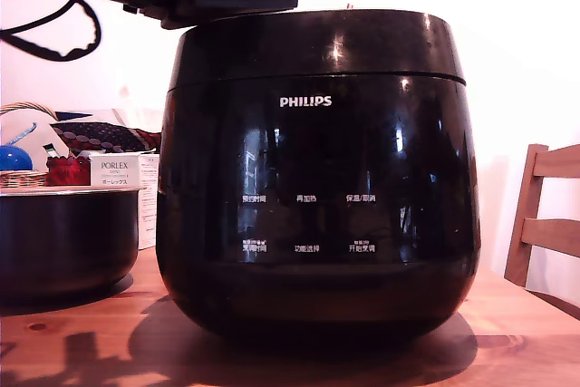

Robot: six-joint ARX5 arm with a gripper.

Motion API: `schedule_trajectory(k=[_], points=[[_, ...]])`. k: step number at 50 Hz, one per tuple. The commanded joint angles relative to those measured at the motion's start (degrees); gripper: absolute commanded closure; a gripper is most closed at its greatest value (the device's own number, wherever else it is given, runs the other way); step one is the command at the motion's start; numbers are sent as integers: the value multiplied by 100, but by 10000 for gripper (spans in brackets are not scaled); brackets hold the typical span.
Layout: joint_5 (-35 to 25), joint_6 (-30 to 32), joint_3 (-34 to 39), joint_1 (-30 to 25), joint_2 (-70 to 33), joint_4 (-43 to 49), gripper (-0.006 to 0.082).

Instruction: Open the rice cooker by pressing the large metal button on the top of its lid with medium force

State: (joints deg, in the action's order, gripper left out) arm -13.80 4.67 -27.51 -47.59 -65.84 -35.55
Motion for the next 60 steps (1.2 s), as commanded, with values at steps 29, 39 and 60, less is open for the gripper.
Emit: schedule_trajectory(k=[29,39,60], points=[[227,-118,-1316,-160,-236,2551,788],[236,-118,-1316,-216,-404,2638,788],[612,31,-1318,-249,-730,3134,788]])
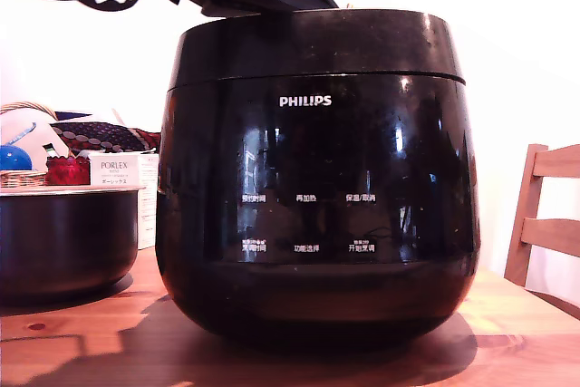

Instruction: Open the rice cooker by pressing the large metal button on the top of its lid with medium force

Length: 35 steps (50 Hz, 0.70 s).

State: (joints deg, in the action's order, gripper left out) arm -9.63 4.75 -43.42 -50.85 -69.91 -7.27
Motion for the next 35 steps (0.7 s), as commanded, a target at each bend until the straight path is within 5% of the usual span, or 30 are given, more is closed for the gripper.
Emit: schedule_trajectory(k=[1,35], points=[[208,22,273,85,-323,302,788],[-68,26,273,157,-321,778,788]])
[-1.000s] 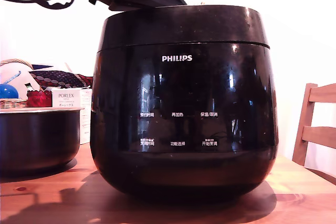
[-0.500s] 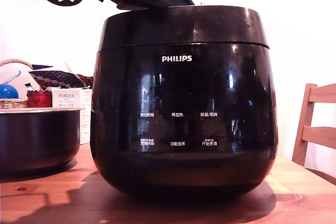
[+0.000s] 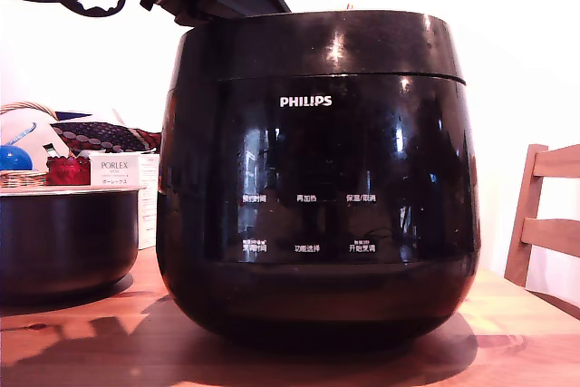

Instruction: Open the rice cooker by pressing the large metal button on the top of its lid with medium force

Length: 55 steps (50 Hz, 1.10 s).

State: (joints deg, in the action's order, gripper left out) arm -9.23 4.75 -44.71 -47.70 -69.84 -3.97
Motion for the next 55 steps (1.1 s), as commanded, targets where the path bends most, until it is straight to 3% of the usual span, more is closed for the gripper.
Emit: schedule_trajectory(k=[1,13,35,40,55], points=[[-138,26,402,-173,-328,448,788],[-203,20,402,-348,-321,433,788],[-31,-24,402,-164,-299,98,788],[-339,-26,402,-197,-57,-87,788],[-341,-138,404,-52,658,-201,788]])
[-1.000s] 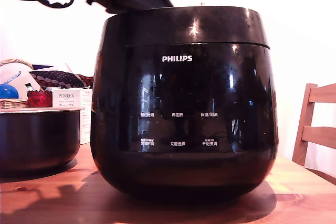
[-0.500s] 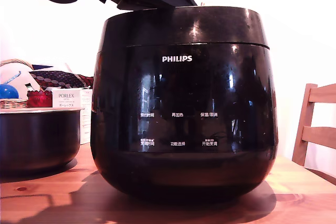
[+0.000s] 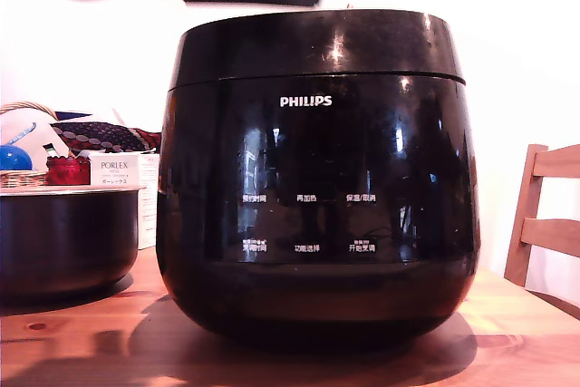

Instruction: Open the rice cooker by pressing the large metal button on the top of its lid with medium force

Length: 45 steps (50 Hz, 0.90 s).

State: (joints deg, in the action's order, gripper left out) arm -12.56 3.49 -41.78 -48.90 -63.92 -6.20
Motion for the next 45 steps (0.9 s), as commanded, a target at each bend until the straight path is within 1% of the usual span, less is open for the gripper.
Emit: schedule_trajectory(k=[1,20,36,43,45], points=[[-9,-11,111,79,72,22,788],[-9,22,116,83,4,57,788],[-59,111,116,92,-446,22,788],[-57,186,116,92,-511,101,788],[-57,291,116,92,-511,164,788]])
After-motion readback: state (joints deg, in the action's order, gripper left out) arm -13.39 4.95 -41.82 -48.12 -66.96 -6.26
